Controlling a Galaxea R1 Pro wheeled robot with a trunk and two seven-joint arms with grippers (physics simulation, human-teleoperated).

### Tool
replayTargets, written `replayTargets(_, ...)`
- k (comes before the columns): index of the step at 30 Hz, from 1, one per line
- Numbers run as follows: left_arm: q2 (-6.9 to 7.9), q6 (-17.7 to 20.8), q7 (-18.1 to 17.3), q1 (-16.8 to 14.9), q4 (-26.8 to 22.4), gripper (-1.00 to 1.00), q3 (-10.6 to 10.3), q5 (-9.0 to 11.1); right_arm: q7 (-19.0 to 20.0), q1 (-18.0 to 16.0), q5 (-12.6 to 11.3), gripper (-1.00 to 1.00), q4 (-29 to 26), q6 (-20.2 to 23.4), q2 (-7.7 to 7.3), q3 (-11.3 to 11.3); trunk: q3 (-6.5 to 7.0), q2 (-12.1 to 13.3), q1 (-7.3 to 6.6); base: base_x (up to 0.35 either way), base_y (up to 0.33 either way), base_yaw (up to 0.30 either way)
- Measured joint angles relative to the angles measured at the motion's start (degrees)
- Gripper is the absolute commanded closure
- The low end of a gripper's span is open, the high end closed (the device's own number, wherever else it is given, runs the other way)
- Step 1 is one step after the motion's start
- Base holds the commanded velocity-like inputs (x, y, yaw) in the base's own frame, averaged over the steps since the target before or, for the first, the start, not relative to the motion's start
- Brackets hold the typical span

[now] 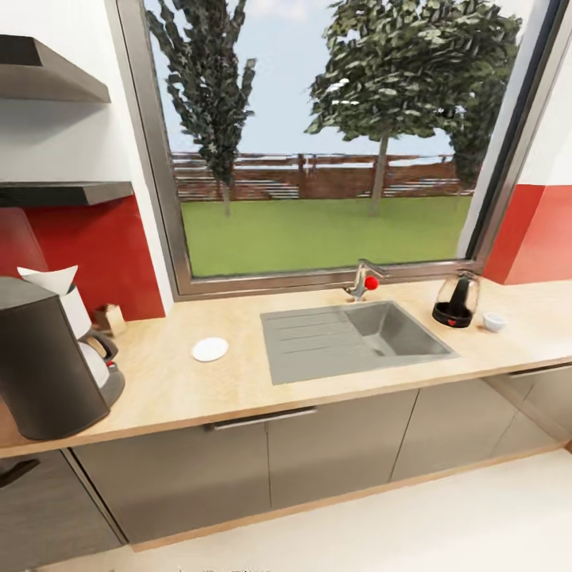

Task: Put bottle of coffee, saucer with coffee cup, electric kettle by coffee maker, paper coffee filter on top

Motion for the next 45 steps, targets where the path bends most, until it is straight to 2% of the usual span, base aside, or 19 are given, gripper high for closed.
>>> replayTargets(9, -0.08, 0.0, 0.0, 0.0, -0.2, -1.0, 0.0, 0.0, 0.0, 0.0, 0.0, -1.0, 0.0, 0.0, 0.0, 0.0, -0.21, 0.0, 0.0, 0.0, -0.31, 0.227)
replayTargets(23, -0.18, -0.1, 0.0, -0.1, -0.2, -1.0, 0.0, 0.1, 0.0, 0.0, 0.4, -1.0, 0.1, -0.1, 0.0, 0.4, -0.23, 0.0, 0.0, -0.107, -0.276, 0.01)
replayTargets(30, -0.11, -0.2, 0.0, -0.2, -0.2, -1.0, 0.1, 0.1, -0.1, 0.0, 0.2, -1.0, 0.0, 0.0, 0.0, 0.1, -0.23, 0.0, 0.0, -0.007, -0.061, 0.001)
replayTargets(37, 0.03, -0.4, -0.1, -0.2, -0.3, -1.0, 3.1, -0.1, -0.1, 0.0, 0.2, -1.0, 0.0, 0.0, 0.0, 0.2, -0.45, 0.0, 0.0, 0.0, -0.003, 0.142)
replayTargets(45, -0.03, -0.5, -0.2, -0.5, -0.4, -1.0, 3.5, -0.1, -0.2, 0.0, 0.2, -1.0, 0.0, 0.0, 0.0, 0.0, -0.81, 0.0, 0.0, 0.0, 0.0, 0.238)
